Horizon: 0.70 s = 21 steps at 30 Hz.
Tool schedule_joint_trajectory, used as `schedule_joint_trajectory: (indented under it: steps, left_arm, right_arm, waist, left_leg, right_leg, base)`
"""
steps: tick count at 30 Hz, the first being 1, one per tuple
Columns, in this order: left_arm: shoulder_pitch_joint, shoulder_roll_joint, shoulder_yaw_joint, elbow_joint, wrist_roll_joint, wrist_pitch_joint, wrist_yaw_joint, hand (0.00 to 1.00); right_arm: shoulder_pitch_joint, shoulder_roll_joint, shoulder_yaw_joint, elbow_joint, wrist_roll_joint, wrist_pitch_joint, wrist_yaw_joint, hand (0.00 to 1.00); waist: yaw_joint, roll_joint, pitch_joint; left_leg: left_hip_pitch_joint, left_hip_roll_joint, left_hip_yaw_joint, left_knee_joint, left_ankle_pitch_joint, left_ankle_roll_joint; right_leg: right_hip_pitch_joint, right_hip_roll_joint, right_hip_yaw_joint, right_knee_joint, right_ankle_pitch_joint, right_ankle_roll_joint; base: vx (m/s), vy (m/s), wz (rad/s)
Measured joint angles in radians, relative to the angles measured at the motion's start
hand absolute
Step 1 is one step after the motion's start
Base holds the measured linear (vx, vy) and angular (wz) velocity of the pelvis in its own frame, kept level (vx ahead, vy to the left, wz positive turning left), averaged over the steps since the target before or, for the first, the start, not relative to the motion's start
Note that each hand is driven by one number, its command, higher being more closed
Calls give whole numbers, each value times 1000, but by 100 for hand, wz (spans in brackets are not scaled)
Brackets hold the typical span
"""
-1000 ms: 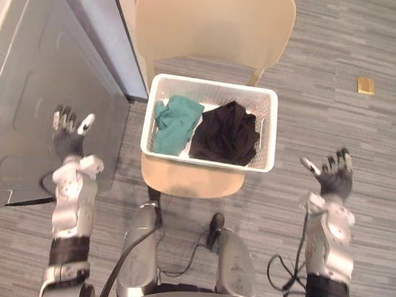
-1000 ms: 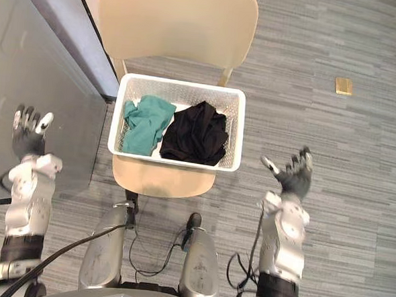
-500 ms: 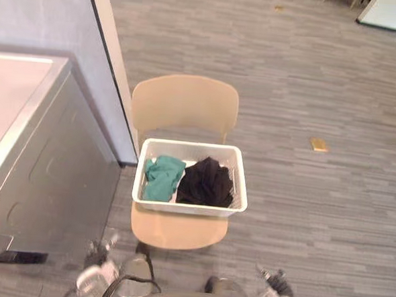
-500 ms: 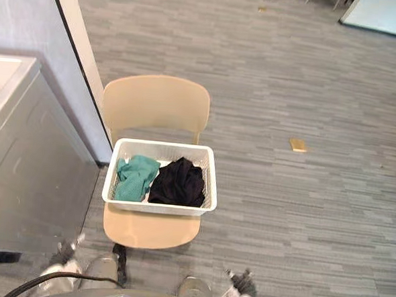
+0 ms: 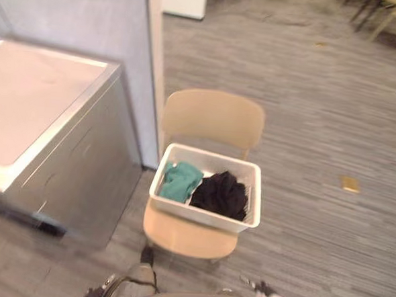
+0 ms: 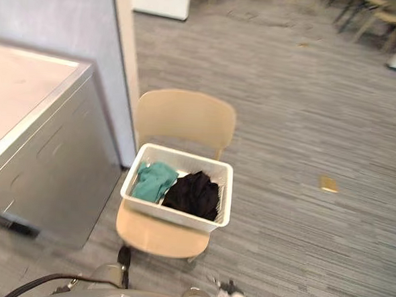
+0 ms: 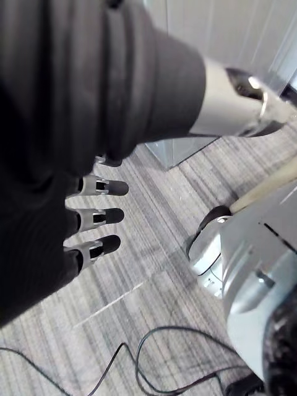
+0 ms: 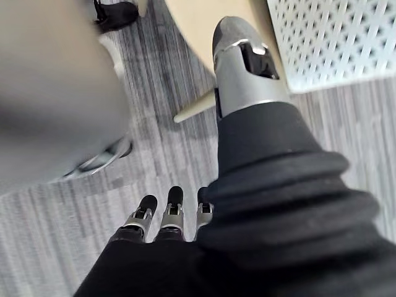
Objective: Pick up the laundry basket with both hands and put the clothes into the washing machine.
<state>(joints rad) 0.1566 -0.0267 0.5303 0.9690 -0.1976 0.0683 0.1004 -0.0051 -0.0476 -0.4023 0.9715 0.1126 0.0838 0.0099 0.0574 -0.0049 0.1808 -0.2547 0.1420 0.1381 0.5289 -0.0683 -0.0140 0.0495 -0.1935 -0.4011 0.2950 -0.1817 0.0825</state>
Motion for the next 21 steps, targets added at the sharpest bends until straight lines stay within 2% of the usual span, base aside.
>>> schedule_joint_trajectory:
  steps: [1,2,3,4,5,6,7,8,9,10,11,12,13,15,16,17,19,20,21]
  left_arm:
    - [22,-3,2,15,-1,0,1,0]
    - [36,-4,1,24,0,0,-2,0]
    - [43,-11,-2,31,4,1,-3,0]
    - [52,-11,-2,34,4,2,-3,0]
    - [50,-11,0,32,6,4,-1,0]
    - [36,-2,-7,31,8,5,0,0]
    - [34,9,-17,29,8,4,1,0]
    - [20,29,-25,28,7,2,2,0]
    - [13,65,-32,28,6,2,4,0]
    - [-12,59,-66,24,3,1,-1,0]
    - [-31,48,-92,24,3,2,-1,0]
    - [-43,47,-107,22,3,1,-1,0]
    - [-57,65,-148,15,2,-1,-3,0]
    - [-39,87,-206,-2,2,-2,-6,0]
    - [-21,98,-226,-11,2,-6,-6,0]
    - [-21,102,-234,-13,2,-11,-7,0]
    - [-20,107,-245,-1,3,-21,-16,0]
    - [-17,108,-247,30,9,-24,-18,0]
    - [-12,108,-250,38,21,-23,-18,0]
  right_arm:
    - [0,0,7,-22,6,-5,-1,0]
    - [3,0,9,-22,16,-10,-3,0]
    - [15,-5,11,-21,35,-15,-8,0]
    - [21,-6,11,-21,40,-15,-10,0]
    - [35,-8,5,-21,40,-14,-12,0]
    - [52,-12,-20,-8,40,-23,-20,0]
    - [56,-10,-33,-10,39,-31,-19,0]
    - [53,-14,-31,10,39,-16,-18,0]
    - [60,-2,-34,46,38,-10,-17,0]
    - [60,-23,-56,74,37,-10,-21,0]
    - [60,-39,-78,106,39,-4,-21,0]
    - [61,-44,-101,115,39,0,-19,0]
    - [61,-23,-123,126,38,8,-20,0]
    - [82,-7,-131,144,38,23,-20,0]
    - [91,-3,-131,142,38,25,-20,0]
    - [91,-4,-131,142,38,26,-20,0]
    - [83,-3,-133,141,39,29,-20,0]
    - [79,-3,-141,113,41,28,-19,0]
    - [83,-2,-142,99,43,27,-16,0]
  waist:
    - [-2,4,4]
    - [-3,14,-2]
    - [-17,35,-15]
    - [-20,41,-19]
    - [-30,55,-35]
    - [-41,42,-34]
    - [-51,29,-36]
    - [-64,9,-57]
    - [-76,-24,-72]
    - [-78,12,-69]
    - [-83,31,-66]
    - [-87,30,-64]
    - [-89,-9,-49]
    - [-78,-31,-49]
    - [-72,-32,-50]
    - [-67,-32,-51]
    - [-60,-41,-50]
    - [-70,-42,-52]
    - [-72,-28,-51]
  left_leg:
    - [29,47,33,184,-77,-26]
    - [57,75,40,242,-95,-40]
    - [115,163,43,350,-103,-54]
    - [131,205,46,375,-92,-55]
    - [156,286,47,345,25,-23]
    - [202,229,95,215,-28,-40]
    - [214,192,101,154,-52,-12]
    - [235,174,66,37,-67,-51]
    - [237,153,49,-18,-107,-97]
    - [248,190,49,-67,-142,-151]
    - [279,176,42,-152,-187,-211]
    - [287,156,42,-188,-207,-217]
    - [296,99,22,-205,-206,-204]
    - [313,60,-8,-191,-205,-203]
    - [319,48,-24,-197,-208,-196]
    - [316,39,-32,-204,-210,-183]
    - [302,-11,-58,-242,-190,-131]
    - [312,-50,-97,-291,-161,-101]
    - [319,-55,-114,-311,-149,-90]
  right_leg:
    - [4,-15,1,19,4,3]
    - [4,-23,0,28,7,5]
    - [-8,-43,-4,53,14,17]
    - [-20,-55,-5,72,18,20]
    - [-60,-85,-21,124,24,23]
    - [-103,-155,-29,207,29,12]
    - [-135,-156,-16,221,-5,34]
    - [-160,-109,-20,173,-5,30]
    - [-154,-95,-83,92,71,-40]
    - [-152,-102,-123,100,98,-16]
    - [-149,-121,-151,113,106,0]
    - [-139,-140,-168,122,114,14]
    - [-109,-193,-191,125,127,27]
    - [-36,-220,-191,83,192,24]
    - [-10,-222,-190,58,235,27]
    - [-10,-229,-189,56,250,32]
    - [-33,-279,-186,90,278,24]
    - [-65,-313,-133,162,326,-51]
    - [-90,-308,-75,192,356,-95]
  base:
    - [-211,124,11]
    - [-188,168,19]
    - [-177,242,21]
    - [-164,279,42]
    - [-126,343,76]
    - [-80,281,95]
    - [-127,263,103]
    - [-206,75,115]
    - [-242,128,139]
    - [-179,157,141]
    - [-81,365,113]
    - [-44,329,114]
    - [-86,372,101]
    - [-131,355,78]
    - [-124,306,49]
    - [-130,244,42]
    - [-74,120,49]
    - [-61,79,69]
    - [-51,94,86]
